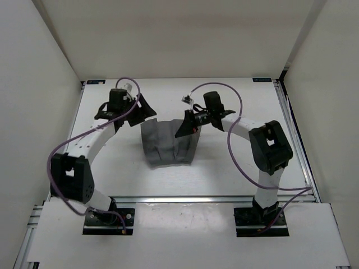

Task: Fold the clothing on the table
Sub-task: Fold the skirt

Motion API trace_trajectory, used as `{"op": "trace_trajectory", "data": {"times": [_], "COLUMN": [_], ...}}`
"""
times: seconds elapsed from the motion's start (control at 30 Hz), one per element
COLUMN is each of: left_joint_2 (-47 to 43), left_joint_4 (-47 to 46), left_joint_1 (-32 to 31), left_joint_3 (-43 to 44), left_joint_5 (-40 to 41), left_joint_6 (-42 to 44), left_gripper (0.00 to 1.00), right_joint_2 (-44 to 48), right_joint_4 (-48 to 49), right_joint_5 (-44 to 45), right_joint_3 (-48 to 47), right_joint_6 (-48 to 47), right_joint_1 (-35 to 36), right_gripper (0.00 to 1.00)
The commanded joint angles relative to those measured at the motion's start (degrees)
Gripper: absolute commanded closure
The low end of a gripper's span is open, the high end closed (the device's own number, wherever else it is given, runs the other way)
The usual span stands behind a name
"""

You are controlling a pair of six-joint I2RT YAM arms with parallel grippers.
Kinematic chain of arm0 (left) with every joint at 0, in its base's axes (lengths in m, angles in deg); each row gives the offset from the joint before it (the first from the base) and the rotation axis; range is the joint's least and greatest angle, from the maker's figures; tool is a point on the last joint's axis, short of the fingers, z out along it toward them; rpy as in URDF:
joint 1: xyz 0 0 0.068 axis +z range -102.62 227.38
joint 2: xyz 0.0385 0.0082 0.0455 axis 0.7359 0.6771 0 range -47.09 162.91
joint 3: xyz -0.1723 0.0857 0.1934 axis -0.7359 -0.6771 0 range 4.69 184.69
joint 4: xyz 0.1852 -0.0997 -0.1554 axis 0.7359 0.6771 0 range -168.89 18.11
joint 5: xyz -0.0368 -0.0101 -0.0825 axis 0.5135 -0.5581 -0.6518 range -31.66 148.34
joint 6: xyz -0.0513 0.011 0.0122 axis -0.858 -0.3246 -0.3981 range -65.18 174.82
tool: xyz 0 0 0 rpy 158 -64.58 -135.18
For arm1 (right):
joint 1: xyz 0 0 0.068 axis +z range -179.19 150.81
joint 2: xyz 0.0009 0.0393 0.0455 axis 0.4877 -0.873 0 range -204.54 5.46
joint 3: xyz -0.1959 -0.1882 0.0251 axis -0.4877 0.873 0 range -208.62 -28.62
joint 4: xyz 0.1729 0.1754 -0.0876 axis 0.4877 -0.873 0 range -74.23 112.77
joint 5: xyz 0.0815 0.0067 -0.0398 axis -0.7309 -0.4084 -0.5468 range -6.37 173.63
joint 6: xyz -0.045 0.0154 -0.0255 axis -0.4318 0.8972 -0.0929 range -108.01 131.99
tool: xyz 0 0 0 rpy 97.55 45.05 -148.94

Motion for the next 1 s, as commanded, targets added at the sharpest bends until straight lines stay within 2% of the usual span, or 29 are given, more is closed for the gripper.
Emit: {"op": "trace_trajectory", "data": {"times": [0.0, 0.1, 0.3, 0.4, 0.43, 0.6, 0.67, 0.73, 0.8, 0.97], "left_joint_2": [-9.8, -16.5, -28.5, -33.2, -34.3, -36.9, -37.9, -38.4, -38.5, -38.2], "left_joint_4": [2.7, 5.8, 12.6, 15.7, 17.0, 17.3, 15.1, 13.5, 12.1, 11.4], "left_joint_1": [2.2, 3.5, 9.1, 11.2, 12.0, 12.5, 12.4, 12.0, 11.5, 11.3], "left_joint_3": [-0.9, -3.6, -9.1, -11.8, -11.6, -13.5, -15.0, -15.9, -16.2, -15.1], "left_joint_5": [1.1, 1.7, -1.3, -2.4, -1.9, -3.2, -4.1, -4.4, -4.1, -3.9], "left_joint_6": [-1.7, -2.5, -3.1, -2.5, -2.8, -3.5, -4.8, -6.5, -7.4, -7.9], "left_gripper": [0.2, 0.2, 0.2, 0.2, 0.2, 0.2, 0.2, 0.2, 0.2, 0.2], "right_joint_2": [-5.9, -9.6, -19.4, -24.0, -25.0, -21.3, -17.8, -12.4, -10.7, -14.7], "right_joint_4": [1.8, -4.0, -5.3, -16.8, -16.9, -12.9, -6.3, 0.3, 2.9, 2.8], "right_joint_5": [-7.0, -3.2, -0.1, 5.9, 7.2, 4.4, 0.9, -4.2, -6.9, -13.1], "right_joint_3": [-6.7, -10.9, -15.2, -19.9, -19.7, -17.8, -16.4, -13.9, -15.0, -19.9], "right_joint_6": [1.7, -5.8, -7.1, -16.0, -16.4, -13.4, -9.5, -1.3, 3.3, 5.7], "right_joint_1": [3.0, 5.9, 8.4, 10.4, 10.5, 9.5, 7.6, 6.1, 5.0, 6.4], "right_gripper": [1.0, 1.0, 1.0, 1.0, 0.99, 1.0, 1.0, 0.99, 1.0, 1.0]}}
